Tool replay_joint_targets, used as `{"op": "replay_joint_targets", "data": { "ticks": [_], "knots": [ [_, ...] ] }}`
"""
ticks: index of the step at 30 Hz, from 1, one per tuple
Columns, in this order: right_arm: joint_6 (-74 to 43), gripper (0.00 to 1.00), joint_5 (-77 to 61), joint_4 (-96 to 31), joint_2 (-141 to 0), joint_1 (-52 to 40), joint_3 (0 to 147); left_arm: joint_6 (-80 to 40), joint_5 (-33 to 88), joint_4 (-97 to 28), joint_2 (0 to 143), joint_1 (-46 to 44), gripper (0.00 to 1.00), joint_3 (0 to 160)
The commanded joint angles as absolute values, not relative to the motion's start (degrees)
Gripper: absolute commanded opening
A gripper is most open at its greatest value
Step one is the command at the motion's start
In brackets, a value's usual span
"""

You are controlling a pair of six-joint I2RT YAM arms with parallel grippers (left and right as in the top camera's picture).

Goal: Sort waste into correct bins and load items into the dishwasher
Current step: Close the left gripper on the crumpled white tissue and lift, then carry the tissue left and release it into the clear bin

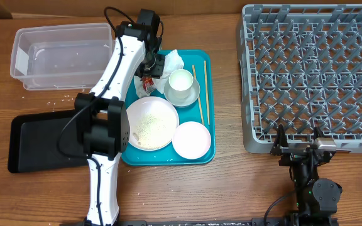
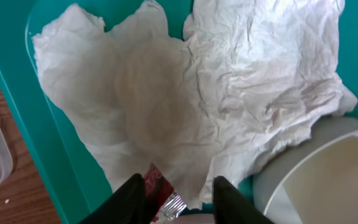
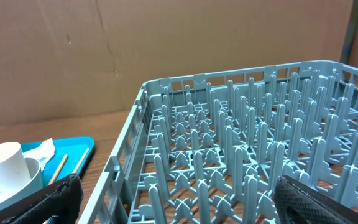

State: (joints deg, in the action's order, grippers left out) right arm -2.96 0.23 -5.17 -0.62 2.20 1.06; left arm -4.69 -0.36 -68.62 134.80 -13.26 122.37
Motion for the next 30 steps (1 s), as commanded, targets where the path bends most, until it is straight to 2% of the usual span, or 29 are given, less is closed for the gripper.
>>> {"op": "replay_joint_targets", "data": {
  "ticks": [1,5,8,20,25,30],
  "knots": [
    [-2.98,1.0,0.32,-4.8,-0.16,1.93,0.47,-4.23,0.91,-69.14,135.63,-12.99,0.31,122.98],
    [-2.96,1.0,0.3,-4.8,-0.16,1.93,0.47,-4.25,0.89,-69.93,135.63,-12.75,0.05,123.09],
    [-2.96,1.0,0.3,-4.8,-0.16,1.93,0.47,-4.82,0.89,-71.88,135.39,-12.45,0.04,124.79],
    [-2.96,1.0,0.3,-4.8,-0.16,1.93,0.47,-9.28,5.69,-89.71,134.85,-11.49,0.04,154.58],
    [-2.96,1.0,0.3,-4.8,-0.16,1.93,0.47,-13.43,3.05,-91.05,134.8,-10.28,0.04,163.5],
    [-2.96,1.0,0.32,-4.8,-0.16,1.93,0.47,-18.79,2.52,-88.27,134.8,-5.45,0.04,168.09]
  ]
}}
